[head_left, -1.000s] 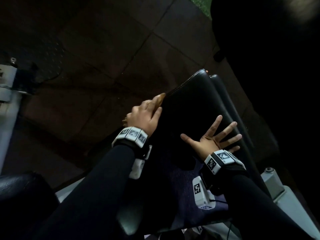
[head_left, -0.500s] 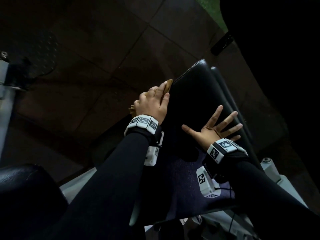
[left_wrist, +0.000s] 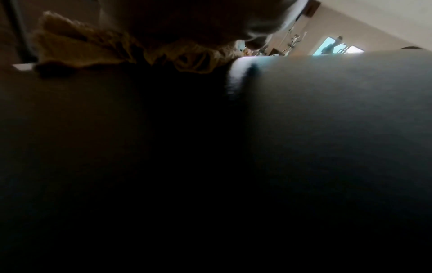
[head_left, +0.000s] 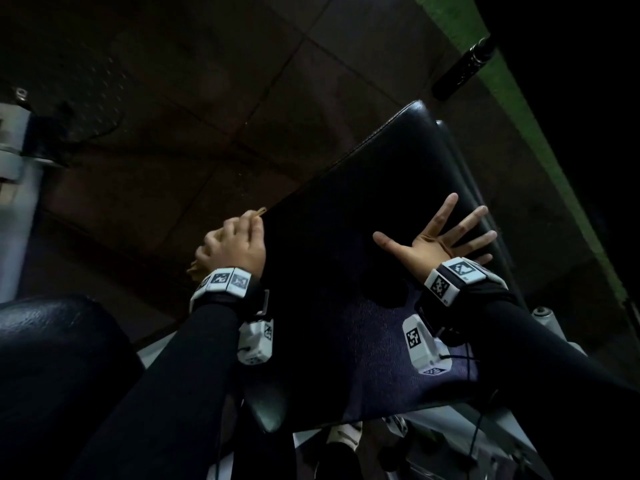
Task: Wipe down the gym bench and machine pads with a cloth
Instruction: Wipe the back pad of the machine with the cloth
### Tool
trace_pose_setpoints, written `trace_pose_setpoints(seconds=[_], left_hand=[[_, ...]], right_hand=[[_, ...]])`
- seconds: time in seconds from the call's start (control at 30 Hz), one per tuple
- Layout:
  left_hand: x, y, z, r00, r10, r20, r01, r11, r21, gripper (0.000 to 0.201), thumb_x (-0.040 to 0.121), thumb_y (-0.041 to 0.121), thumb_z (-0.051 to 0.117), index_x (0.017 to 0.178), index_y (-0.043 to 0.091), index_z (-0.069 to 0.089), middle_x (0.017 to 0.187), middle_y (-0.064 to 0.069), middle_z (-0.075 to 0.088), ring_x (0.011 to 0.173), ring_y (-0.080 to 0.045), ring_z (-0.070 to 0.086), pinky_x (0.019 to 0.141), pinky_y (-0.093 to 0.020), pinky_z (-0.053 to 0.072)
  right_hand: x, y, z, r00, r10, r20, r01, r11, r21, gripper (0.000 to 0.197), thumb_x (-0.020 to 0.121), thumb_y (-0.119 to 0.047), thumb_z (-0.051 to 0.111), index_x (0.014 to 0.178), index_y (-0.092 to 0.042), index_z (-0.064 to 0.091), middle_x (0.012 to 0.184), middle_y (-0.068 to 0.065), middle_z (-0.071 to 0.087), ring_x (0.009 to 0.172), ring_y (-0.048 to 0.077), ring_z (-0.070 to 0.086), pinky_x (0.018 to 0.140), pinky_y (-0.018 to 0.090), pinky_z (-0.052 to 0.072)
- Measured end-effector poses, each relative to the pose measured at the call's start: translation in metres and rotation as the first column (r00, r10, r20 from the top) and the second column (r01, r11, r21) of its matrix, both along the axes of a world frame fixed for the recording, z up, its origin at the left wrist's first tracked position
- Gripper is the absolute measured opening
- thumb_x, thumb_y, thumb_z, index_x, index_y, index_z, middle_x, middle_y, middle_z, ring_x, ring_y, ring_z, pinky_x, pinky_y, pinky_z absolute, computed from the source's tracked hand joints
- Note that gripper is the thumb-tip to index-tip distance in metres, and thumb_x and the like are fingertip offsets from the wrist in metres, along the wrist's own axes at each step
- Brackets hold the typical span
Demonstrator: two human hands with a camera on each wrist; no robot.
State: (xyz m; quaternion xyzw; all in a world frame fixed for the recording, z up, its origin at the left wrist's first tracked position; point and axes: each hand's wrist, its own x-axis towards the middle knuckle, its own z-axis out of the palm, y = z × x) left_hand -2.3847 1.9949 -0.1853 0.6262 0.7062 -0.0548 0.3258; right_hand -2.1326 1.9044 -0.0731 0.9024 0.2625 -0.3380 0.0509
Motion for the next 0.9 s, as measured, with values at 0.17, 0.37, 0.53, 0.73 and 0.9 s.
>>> trace_pose_setpoints(seconds=[0.17,0.37,0.53,0.73,0.9], left_hand=[[0.034,0.005,0.010,0.995,-0.074,0.074,0.067,0.993,0.095,0.046,0.095,0.056,0.022,0.137,0.045,0.037,0.143,0.012,0.041,0.131,-0.025,0.030,0.110,-0.053,0.015],[0.014,-0.001,0.003,0.988,-0.071,0.138,0.044,0.981,0.192,0.040,0.096,0.050,0.029,0.132,0.042,0.045,0.136,0.007,0.050,0.126,-0.024,0.040,0.104,-0.049,0.024],[-0.030,-0.026,-0.014,0.983,0.178,0.046,-0.183,0.965,0.189,0.038,0.095,0.052,0.032,0.124,0.038,0.053,0.132,0.004,0.053,0.122,-0.028,0.043,0.100,-0.052,0.032],[-0.060,-0.038,-0.036,0.860,0.498,0.107,-0.504,0.863,0.039,0.043,0.097,0.047,0.032,0.132,0.026,0.048,0.134,-0.007,0.048,0.120,-0.032,0.045,0.099,-0.043,0.034],[-0.060,-0.046,-0.040,0.713,0.667,0.216,-0.683,0.731,0.000,0.041,0.097,0.046,0.035,0.135,0.033,0.046,0.131,-0.015,0.047,0.110,-0.035,0.053,0.095,-0.038,0.040]], right_hand=[[0.001,-0.001,-0.001,0.997,-0.010,-0.076,0.009,1.000,-0.010,0.130,0.054,-0.090,0.048,0.135,-0.035,-0.038,0.151,0.009,-0.029,0.135,0.028,-0.013,0.113,0.053,0.001],[0.004,0.000,-0.002,0.991,-0.005,-0.134,0.000,0.999,-0.040,0.134,0.045,-0.097,0.042,0.146,-0.033,-0.018,0.157,0.010,-0.018,0.144,0.037,-0.003,0.117,0.052,0.006],[0.001,0.000,0.001,0.998,-0.012,-0.063,0.010,0.999,-0.031,0.131,0.054,-0.091,0.047,0.142,-0.032,-0.030,0.152,0.013,-0.029,0.140,0.040,-0.015,0.112,0.059,-0.006],[0.005,0.001,-0.002,0.991,0.006,-0.135,-0.012,0.999,-0.040,0.120,0.054,-0.092,0.043,0.149,-0.036,-0.004,0.159,0.009,-0.003,0.143,0.040,0.003,0.116,0.053,0.010],[0.004,0.001,-0.002,0.993,0.000,-0.120,-0.008,0.998,-0.069,0.122,0.049,-0.096,0.040,0.149,-0.037,0.002,0.159,0.009,0.003,0.143,0.040,0.008,0.116,0.052,0.010]])
